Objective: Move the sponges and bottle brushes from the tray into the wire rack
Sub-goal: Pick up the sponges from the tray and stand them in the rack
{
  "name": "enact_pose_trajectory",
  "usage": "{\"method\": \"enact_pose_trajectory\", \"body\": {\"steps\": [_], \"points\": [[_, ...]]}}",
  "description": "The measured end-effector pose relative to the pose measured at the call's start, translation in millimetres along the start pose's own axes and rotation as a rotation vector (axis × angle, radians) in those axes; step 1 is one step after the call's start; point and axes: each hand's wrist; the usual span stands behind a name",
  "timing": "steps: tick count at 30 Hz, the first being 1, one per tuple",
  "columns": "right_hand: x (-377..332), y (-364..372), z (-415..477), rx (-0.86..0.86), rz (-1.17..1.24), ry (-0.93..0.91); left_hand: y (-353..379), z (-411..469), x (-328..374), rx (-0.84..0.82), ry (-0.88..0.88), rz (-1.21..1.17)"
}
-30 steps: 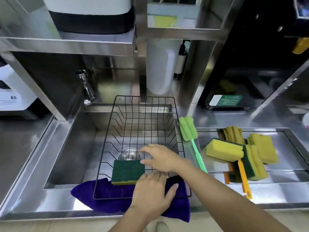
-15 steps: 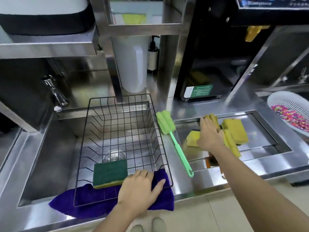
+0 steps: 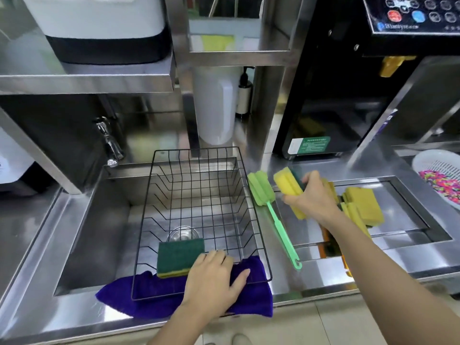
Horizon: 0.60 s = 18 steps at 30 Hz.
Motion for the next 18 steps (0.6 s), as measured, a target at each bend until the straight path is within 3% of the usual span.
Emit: {"method": "enact_pose_trajectory", "body": {"steps": [5,11,18], "points": [[-42,36,4,-0.030,0.152,-0.137,-11,-8,-31,0.055,-0.109,-0.011],[-74,101,-6,-0.183,0.190,-0.019,-14,-15,-47,0.060,-0.163,-0.026],[-103,140,-4,-0.280,0.029,-0.259,-9,-14,-50,0.040,-0.149,-0.040]]}}
Point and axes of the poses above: each hand's wrist, its own z-axis towards the middle knuckle, its own y-axis out of the palm, x = y × z, and after that the axes turned 6 degrees about -y, right-handed
